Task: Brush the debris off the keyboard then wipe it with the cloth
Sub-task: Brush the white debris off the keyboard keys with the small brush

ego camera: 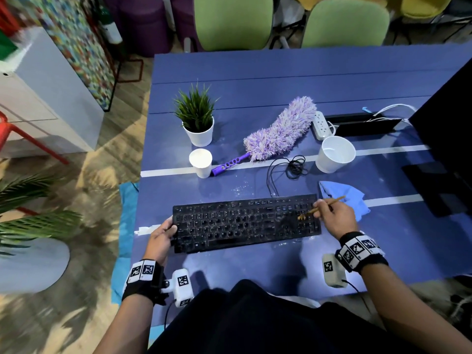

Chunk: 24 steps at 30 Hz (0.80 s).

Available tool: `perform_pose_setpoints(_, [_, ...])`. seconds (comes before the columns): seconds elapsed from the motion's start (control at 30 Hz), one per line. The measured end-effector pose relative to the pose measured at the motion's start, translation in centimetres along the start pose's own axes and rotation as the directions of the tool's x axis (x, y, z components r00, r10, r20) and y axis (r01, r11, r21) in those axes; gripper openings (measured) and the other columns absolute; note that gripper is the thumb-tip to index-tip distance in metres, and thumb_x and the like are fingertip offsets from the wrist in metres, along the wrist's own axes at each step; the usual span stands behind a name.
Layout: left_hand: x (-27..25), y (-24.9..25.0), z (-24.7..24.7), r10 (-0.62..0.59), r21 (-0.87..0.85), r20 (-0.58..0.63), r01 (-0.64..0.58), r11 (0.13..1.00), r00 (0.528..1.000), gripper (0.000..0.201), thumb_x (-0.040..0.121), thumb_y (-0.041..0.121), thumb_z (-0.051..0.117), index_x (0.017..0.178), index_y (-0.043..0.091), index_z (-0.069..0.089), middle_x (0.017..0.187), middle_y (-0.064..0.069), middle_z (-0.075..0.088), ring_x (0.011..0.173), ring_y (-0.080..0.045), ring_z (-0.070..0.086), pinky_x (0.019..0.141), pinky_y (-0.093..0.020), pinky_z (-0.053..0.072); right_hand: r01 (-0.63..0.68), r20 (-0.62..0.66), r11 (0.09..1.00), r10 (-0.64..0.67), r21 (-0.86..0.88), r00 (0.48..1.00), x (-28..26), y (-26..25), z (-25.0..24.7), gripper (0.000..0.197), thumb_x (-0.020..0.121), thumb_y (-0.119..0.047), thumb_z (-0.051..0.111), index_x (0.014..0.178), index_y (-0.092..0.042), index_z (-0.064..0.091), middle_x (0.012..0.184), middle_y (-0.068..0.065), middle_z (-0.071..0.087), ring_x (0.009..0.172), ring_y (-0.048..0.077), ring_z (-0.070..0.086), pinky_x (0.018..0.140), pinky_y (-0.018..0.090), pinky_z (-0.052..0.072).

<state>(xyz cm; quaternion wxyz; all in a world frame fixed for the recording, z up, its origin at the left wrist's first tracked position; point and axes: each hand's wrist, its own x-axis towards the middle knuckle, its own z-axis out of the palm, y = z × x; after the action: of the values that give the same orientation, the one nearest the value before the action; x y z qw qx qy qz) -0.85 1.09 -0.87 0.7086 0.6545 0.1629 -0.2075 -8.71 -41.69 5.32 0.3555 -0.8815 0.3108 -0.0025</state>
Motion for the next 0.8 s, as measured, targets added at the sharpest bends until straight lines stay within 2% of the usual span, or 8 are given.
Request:
perform_pose_setpoints(0.07, [0.0, -0.1, -0.1, -0.006, -0.001, -0.003, 0.006, 1.0, 1.0, 0.042, 0.098, -0.007, 0.035, 0.134, 0.004, 0.054, 0.098, 0.004, 0.074, 0.086, -0.008, 0.067, 0.065, -0.015, 0.053, -0.011, 0.019, 1.0, 0.011, 0.006, 1.0, -0.4, 0.1, 0.1, 0.028, 0.098, -0.024, 0.05, 0.081, -0.017, 0.071, 0.055, -0.014, 0.065, 0.067, 0.01, 0.064, 0.077, 0.021, 0.049])
perform_pose_setpoints(0.13, [-0.1, -0.1, -0.1, -0.009, -0.006, -0.005, 0.009, 1.0, 1.0, 0.041, 0.098, -0.007, 0.035, 0.133, 0.004, 0.053, 0.088, 0.011, 0.076, 0.077, -0.001, 0.068, 0.062, -0.013, 0.052, -0.016, 0.081, 0.999, 0.019, -0.042, 0.997, -0.8, 0.3, 0.3, 0.029, 0.098, -0.025, 0.049, 0.077, -0.02, 0.069, 0.059, -0.01, 0.068, 0.072, 0.013, 0.065, 0.083, 0.028, 0.05])
perform_pose_setpoints(0.27, [-0.2, 0.1, 0.2, -0.001, -0.017, 0.005, 0.001, 1.0, 1.0, 0.041, 0.098, -0.008, 0.034, 0.134, 0.003, 0.052, 0.085, 0.013, 0.076, 0.074, 0.002, 0.068, 0.061, -0.013, 0.052, 0.038, 0.08, 0.999, -0.039, 0.018, 0.996, -1.2, -0.2, 0.6, 0.027, 0.098, -0.025, 0.05, 0.08, -0.023, 0.069, 0.066, -0.006, 0.071, 0.066, 0.011, 0.066, 0.077, 0.028, 0.051])
perform_pose_setpoints(0.43, [-0.1, 0.0, 0.1, -0.013, -0.023, 0.001, 0.013, 1.0, 1.0, 0.041, 0.099, -0.007, 0.035, 0.135, 0.002, 0.052, 0.088, 0.013, 0.075, 0.077, 0.002, 0.069, 0.063, -0.013, 0.052, -0.06, -0.052, 0.955, 0.046, -0.292, 0.998, -0.9, 0.3, 0.6, 0.034, 0.097, -0.035, 0.042, 0.091, -0.013, 0.067, 0.088, 0.021, 0.069, 0.089, 0.041, 0.062, 0.078, 0.04, 0.049])
perform_pose_setpoints(0.53, [-0.3, 0.0, 0.0, -0.014, -0.02, -0.007, 0.014, 1.0, 1.0, 0.041, 0.099, -0.007, 0.034, 0.134, 0.004, 0.052, 0.09, 0.011, 0.075, 0.075, 0.002, 0.069, 0.061, -0.013, 0.052, -0.008, 0.025, 0.981, 0.013, -0.192, 1.0, -0.8, -0.1, 0.6, 0.028, 0.097, -0.032, 0.047, 0.086, -0.019, 0.069, 0.079, 0.01, 0.072, 0.086, 0.033, 0.065, 0.081, 0.035, 0.049])
perform_pose_setpoints(0.6, [-0.3, -0.1, 0.1, -0.013, -0.017, -0.004, 0.013, 1.0, 1.0, 0.04, 0.099, -0.007, 0.035, 0.134, 0.003, 0.052, 0.101, -0.001, 0.073, 0.075, 0.002, 0.069, 0.062, -0.013, 0.052, 0.006, 0.086, 0.994, 0.004, -0.113, 0.996, -0.9, -0.2, 0.2, 0.025, 0.097, -0.028, 0.05, 0.085, -0.021, 0.07, 0.072, 0.001, 0.072, 0.081, 0.022, 0.066, 0.083, 0.031, 0.049])
perform_pose_setpoints(0.7, [-0.2, -0.1, 0.1, -0.022, -0.014, -0.011, 0.022, 1.0, 1.0, 0.04, 0.099, -0.007, 0.035, 0.132, 0.005, 0.054, 0.097, 0.004, 0.074, 0.076, 0.001, 0.069, 0.061, -0.014, 0.052, 0.02, -0.059, 0.981, -0.032, -0.195, 0.998, -0.5, 0.3, -0.6, 0.029, 0.099, -0.029, 0.047, 0.095, -0.012, 0.071, 0.084, 0.018, 0.073, 0.091, 0.036, 0.065, 0.083, 0.038, 0.048])
perform_pose_setpoints(0.8, [-0.2, 0.0, 0.1, -0.019, -0.01, -0.015, 0.019, 1.0, 1.0, 0.04, 0.099, -0.007, 0.035, 0.132, 0.006, 0.054, 0.09, 0.011, 0.075, 0.076, 0.002, 0.069, 0.061, -0.013, 0.052, 0.065, -0.117, 0.995, -0.074, -0.081, 0.99, -0.5, 0.3, -1.1, 0.029, 0.1, -0.03, 0.047, 0.102, -0.013, 0.071, 0.09, 0.013, 0.074, 0.093, 0.03, 0.066, 0.086, 0.034, 0.047])
